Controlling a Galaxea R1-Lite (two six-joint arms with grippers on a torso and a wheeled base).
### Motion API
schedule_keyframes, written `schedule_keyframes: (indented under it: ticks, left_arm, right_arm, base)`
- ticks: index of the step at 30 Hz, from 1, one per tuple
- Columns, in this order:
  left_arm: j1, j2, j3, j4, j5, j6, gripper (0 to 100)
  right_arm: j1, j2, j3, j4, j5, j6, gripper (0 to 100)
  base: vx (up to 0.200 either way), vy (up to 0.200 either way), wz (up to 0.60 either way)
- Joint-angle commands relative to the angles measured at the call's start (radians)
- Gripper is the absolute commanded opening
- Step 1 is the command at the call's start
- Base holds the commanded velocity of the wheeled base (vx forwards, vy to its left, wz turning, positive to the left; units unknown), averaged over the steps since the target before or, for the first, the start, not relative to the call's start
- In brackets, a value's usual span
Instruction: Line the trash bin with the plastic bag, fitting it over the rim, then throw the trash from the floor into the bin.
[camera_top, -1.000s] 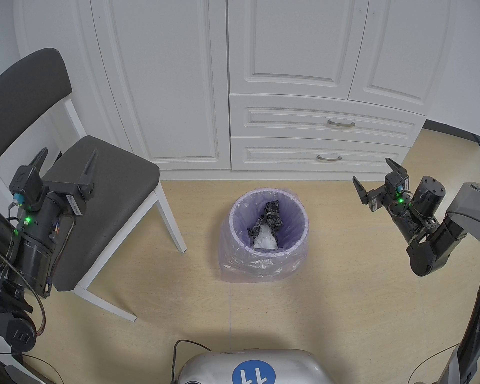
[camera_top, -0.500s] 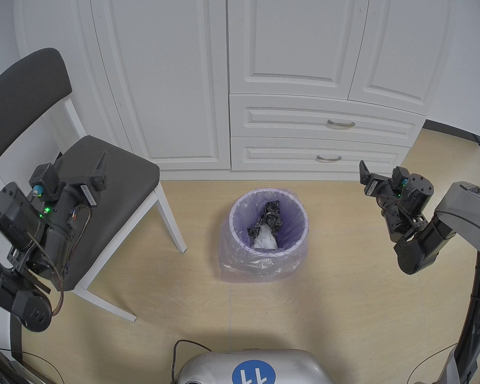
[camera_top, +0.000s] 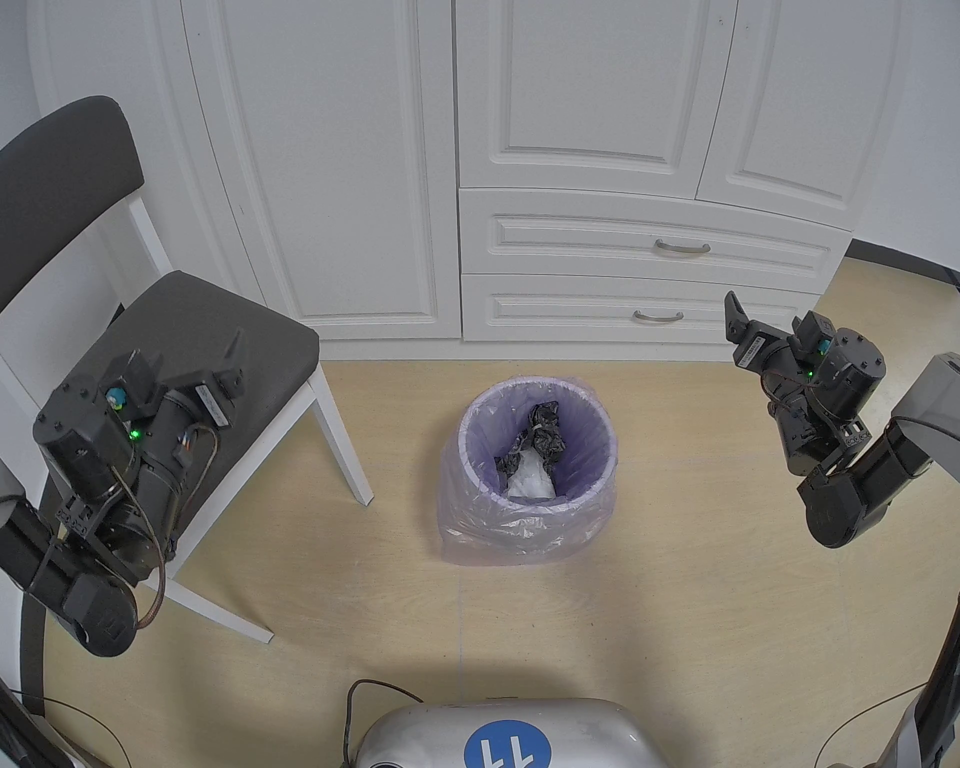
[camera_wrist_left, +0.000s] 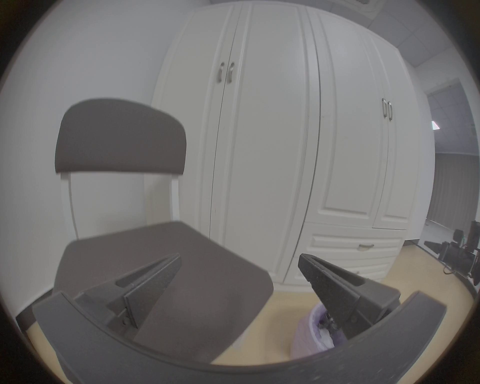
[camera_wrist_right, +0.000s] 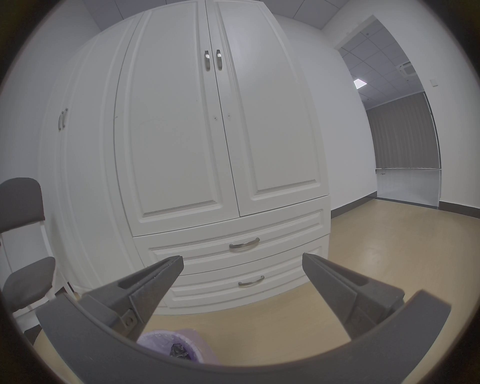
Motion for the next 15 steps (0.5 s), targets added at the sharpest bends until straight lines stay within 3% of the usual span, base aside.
schedule_keyframes:
  ticks: [1, 11, 15]
  left_arm:
    - [0.018, 0.036, 0.081, -0.003, 0.001, -0.062, 100]
    - [-0.054, -0.064, 0.361, -0.001, -0.001, -0.064, 100]
    - [-0.071, -0.058, 0.436, 0.005, -0.001, -0.062, 100]
  right_arm:
    - [-0.001, -0.007, 0.016, -0.017, 0.001, 0.001, 100]
    - [0.007, 0.033, 0.080, -0.017, 0.011, -0.006, 100]
    - [0.010, 0.027, 0.169, -0.017, 0.047, -0.042, 100]
  base:
    - [0.000, 0.000, 0.00]
    - [0.000, 0.000, 0.00]
    - [0.000, 0.000, 0.00]
